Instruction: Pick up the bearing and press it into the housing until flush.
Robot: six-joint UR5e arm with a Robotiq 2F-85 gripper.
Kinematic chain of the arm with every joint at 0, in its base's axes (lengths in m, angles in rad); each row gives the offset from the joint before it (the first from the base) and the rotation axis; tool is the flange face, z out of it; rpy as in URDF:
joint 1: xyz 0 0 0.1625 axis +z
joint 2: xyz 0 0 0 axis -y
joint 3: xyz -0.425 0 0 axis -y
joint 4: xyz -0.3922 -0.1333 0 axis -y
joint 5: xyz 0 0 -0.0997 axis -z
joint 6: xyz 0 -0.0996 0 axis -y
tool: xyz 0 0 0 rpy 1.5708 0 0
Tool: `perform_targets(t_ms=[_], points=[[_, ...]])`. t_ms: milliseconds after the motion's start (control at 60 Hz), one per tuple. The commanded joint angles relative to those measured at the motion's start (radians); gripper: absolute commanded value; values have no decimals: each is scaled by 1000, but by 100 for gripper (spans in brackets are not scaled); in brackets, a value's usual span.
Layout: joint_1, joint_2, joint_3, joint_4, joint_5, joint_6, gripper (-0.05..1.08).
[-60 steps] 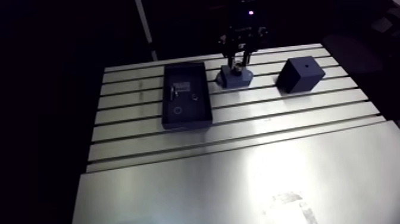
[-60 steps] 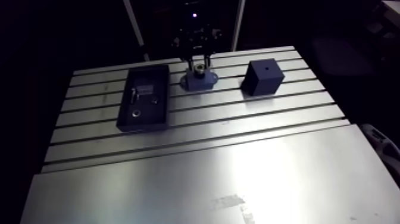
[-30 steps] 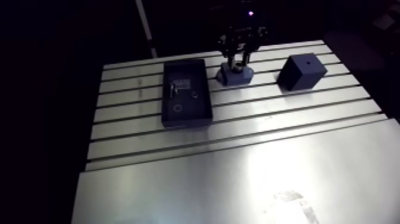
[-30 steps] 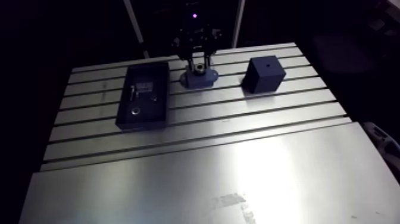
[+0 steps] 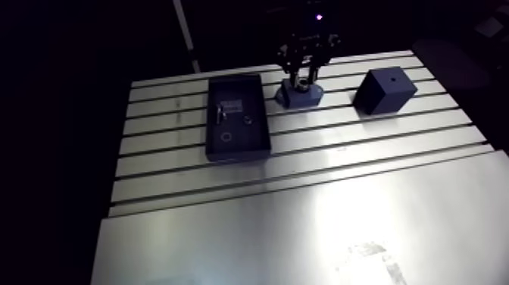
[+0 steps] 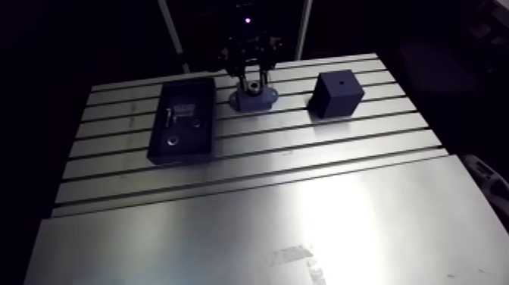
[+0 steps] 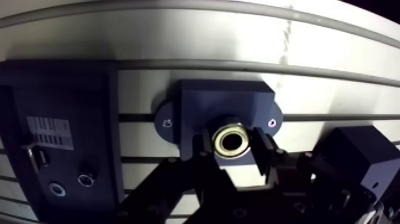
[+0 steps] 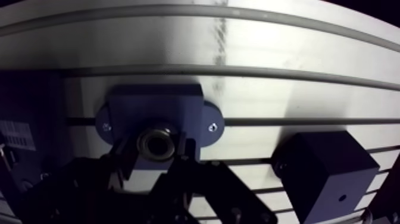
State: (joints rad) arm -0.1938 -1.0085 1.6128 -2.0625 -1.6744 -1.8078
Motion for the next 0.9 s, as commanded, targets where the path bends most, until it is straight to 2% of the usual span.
perform_targets(t_ms=[17, 900], points=[[0, 0, 0, -1, 0, 0, 56], [4, 3, 5, 0, -3, 0, 56]])
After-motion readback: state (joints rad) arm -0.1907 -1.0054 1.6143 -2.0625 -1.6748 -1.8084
